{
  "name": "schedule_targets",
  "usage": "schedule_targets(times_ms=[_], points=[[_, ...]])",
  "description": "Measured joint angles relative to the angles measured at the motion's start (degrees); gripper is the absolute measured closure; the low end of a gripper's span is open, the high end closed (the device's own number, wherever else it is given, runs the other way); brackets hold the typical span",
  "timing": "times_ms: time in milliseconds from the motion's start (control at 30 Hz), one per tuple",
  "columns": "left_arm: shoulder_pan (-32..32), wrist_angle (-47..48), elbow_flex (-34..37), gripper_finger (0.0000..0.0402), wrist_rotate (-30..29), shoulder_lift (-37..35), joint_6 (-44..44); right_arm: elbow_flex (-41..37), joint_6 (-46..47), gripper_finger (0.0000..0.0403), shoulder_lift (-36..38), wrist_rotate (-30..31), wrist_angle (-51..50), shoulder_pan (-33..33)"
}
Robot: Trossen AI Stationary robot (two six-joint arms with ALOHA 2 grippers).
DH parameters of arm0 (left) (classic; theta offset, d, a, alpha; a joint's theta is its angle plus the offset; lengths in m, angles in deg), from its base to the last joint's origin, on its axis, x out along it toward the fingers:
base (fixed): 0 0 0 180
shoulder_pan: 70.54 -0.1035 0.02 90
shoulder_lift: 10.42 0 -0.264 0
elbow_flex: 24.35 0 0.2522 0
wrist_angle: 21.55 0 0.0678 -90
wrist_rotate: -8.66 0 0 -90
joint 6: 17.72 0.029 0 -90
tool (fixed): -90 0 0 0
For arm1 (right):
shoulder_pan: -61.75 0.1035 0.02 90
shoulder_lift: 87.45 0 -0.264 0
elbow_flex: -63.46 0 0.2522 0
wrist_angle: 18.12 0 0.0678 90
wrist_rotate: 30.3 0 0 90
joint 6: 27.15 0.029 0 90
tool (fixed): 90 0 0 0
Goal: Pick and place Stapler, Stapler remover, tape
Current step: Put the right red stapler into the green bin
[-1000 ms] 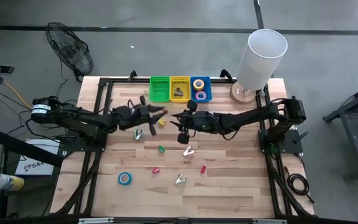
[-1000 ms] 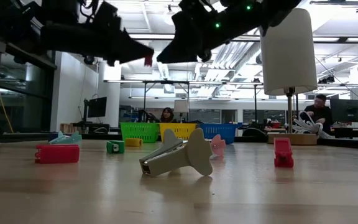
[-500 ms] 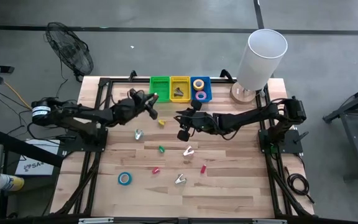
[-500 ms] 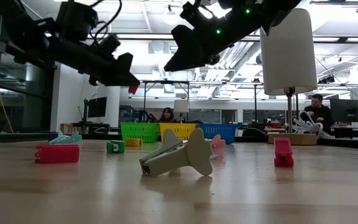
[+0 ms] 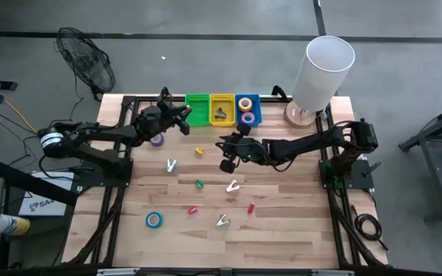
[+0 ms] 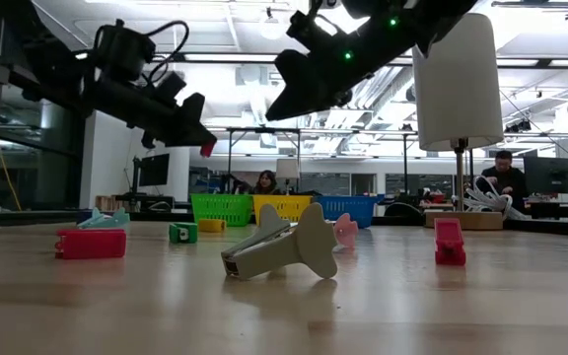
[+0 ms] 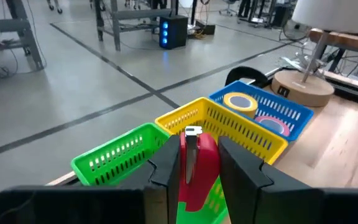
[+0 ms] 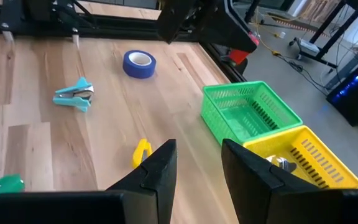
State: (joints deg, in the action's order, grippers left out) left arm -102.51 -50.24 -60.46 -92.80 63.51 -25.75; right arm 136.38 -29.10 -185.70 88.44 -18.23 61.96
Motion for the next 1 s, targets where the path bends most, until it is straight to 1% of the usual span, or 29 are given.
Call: schedule_targets(times_ms=[167, 333, 567, 700, 833, 1000], points=[[-2.29, 2.82, -3.98, 0.0318, 3.52, 4.27, 0.15, 0.0, 0.46, 0.0284, 0.0, -0.01, -1.03, -0.59], [-3.83, 10.3, -11.21, 0.0318, 4.66, 10.25, 0.27, 0.0, 0.47, 0.0284, 0.0, -0.14, -1.02, -0.61], [-3.7, 24.71, -21.95, 0.0318, 2.31, 18.15, -0.93, 0.0, 0.49, 0.0284, 0.0, -0.16, -2.32, -0.61], [-3.66, 32.15, -26.47, 0.0318, -1.19, 21.83, -1.78, 0.0, 0.49, 0.0284, 0.0, -0.16, -2.82, -0.61], [-3.69, 35.46, -28.65, 0.0318, -3.02, 23.77, -2.97, 0.0, 0.57, 0.0284, 0.0, 0.21, -3.62, -0.61], [-3.66, 37.0, -28.73, 0.0318, -3.66, 23.98, -2.71, 0.0, 0.67, 0.0284, 0.0, 0.24, -4.58, -0.61]])
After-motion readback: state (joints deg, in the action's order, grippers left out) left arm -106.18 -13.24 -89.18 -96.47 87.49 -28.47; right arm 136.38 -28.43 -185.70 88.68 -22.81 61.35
